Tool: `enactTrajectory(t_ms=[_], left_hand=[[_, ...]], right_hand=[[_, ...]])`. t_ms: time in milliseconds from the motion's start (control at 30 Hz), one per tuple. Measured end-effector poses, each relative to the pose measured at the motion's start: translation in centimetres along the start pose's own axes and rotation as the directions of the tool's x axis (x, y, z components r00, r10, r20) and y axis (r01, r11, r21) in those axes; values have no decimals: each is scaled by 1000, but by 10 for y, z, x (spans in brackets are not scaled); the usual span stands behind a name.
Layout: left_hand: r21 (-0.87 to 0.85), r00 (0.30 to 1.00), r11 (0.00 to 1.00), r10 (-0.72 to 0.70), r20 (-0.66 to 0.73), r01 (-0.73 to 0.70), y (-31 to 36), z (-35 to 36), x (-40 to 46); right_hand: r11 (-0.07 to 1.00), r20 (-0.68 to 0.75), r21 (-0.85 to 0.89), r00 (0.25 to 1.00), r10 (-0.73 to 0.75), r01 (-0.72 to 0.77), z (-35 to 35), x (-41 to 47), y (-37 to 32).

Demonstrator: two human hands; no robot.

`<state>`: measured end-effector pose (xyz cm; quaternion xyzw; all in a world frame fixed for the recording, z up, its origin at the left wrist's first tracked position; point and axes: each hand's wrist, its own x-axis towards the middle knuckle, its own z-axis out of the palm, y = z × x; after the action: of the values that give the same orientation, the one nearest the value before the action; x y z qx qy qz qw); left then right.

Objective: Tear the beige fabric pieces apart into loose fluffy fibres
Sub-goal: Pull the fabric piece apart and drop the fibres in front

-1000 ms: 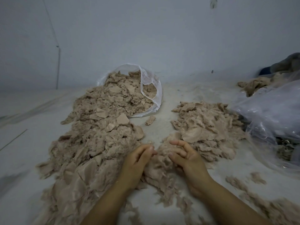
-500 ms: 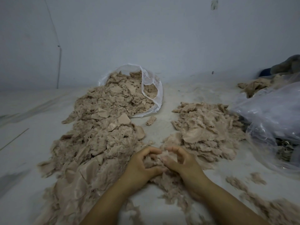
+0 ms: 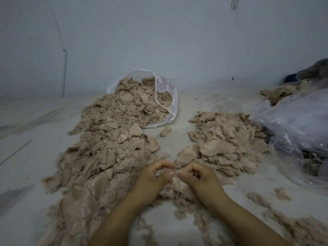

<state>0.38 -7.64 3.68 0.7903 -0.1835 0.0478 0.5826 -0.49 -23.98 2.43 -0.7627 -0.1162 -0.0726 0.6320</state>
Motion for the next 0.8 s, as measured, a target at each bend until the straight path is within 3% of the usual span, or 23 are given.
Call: enactTrajectory(t_ms=[133, 233, 300, 367, 433, 533, 667, 800], left_hand=[[-75, 989, 995, -77, -127, 68, -3, -10, 3], [-145, 992, 983, -118, -53, 109, 0, -5, 0], [-15, 997, 997, -71, -12, 71, -1, 6, -2], [21, 998, 999, -40, -41, 41, -3, 12, 0], [-98, 993, 991, -99, -60, 93, -2, 9, 2], [-157, 994, 982, -104, 14, 105, -3, 5, 0], [-244, 995, 965, -78, 68, 92, 0, 8, -3], [-220, 999, 974, -44, 31, 50, -2, 4, 0]], right_hand=[[961, -124, 241, 978, 168, -134, -6, 5, 0], [941, -100, 293, 973, 208, -171, -4, 4, 0], [928, -76, 339, 979, 191, -155, 4, 2, 0], [936, -91, 329, 983, 160, -122, 8, 1, -1], [944, -105, 308, 982, 159, -120, 8, 1, 0], [934, -20, 323, 986, 167, -152, 6, -2, -4], [973, -11, 193, 991, 130, -125, 6, -3, -6], [971, 3, 170, 986, 168, -166, 6, -3, -4]])
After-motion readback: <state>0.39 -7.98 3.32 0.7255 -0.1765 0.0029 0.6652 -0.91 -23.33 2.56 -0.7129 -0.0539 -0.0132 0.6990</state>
